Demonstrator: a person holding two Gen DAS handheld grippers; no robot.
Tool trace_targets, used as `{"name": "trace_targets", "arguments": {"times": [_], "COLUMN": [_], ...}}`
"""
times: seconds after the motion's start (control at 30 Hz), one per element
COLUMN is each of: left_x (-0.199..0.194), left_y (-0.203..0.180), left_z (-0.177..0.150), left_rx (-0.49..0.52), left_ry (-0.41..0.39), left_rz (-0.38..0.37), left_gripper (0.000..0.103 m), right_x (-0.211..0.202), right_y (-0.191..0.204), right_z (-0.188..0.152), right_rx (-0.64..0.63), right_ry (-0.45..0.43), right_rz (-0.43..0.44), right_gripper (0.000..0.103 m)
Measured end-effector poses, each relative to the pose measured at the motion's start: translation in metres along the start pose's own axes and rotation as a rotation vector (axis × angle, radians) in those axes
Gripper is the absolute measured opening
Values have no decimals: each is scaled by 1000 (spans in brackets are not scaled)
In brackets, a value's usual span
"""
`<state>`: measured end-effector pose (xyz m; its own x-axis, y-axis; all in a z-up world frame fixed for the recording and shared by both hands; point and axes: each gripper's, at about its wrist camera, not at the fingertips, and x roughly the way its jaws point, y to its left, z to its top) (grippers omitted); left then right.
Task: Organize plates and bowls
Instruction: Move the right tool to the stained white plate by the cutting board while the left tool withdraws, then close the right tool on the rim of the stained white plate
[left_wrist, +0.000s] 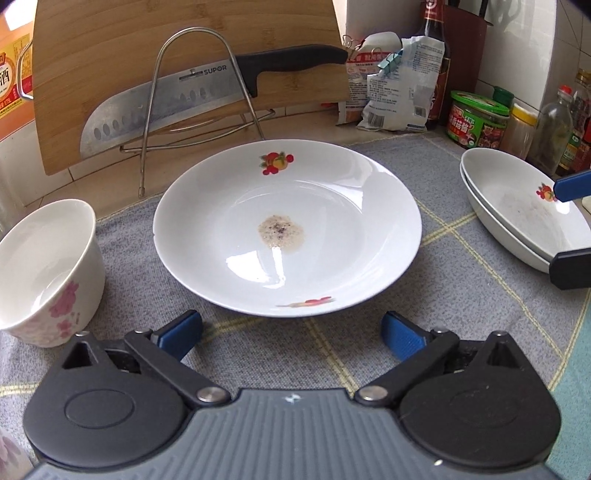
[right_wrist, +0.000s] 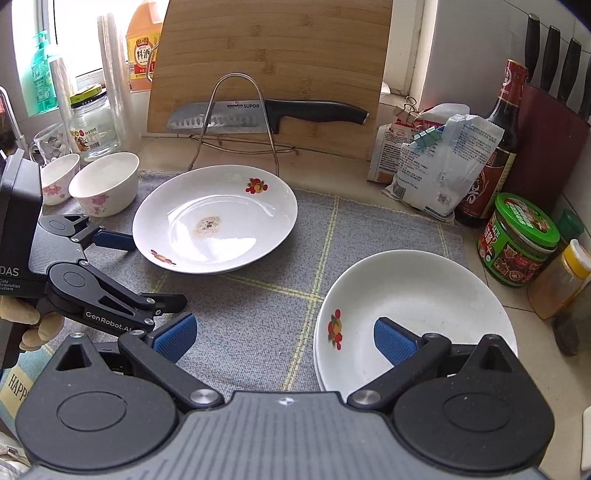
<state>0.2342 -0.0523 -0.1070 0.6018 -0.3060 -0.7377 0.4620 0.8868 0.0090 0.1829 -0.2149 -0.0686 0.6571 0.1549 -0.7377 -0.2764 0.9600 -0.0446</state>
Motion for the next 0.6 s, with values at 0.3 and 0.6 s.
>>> {"name": "trace_targets", "arguments": {"times": [0.3, 0.6], "left_x": [7, 7], "left_y": [5, 5], "left_z": [4, 3], "left_rx": [8, -12], "left_ry": [-27, -47], "left_rz": [-8, 10], "left_gripper": [103, 103], "right_x": [12, 63], "right_y": [12, 1], "right_z": [22, 74], "right_rx": [-58, -116], "right_ry": [12, 45], "right_rz": [41, 207], "right_gripper": [103, 103]}}
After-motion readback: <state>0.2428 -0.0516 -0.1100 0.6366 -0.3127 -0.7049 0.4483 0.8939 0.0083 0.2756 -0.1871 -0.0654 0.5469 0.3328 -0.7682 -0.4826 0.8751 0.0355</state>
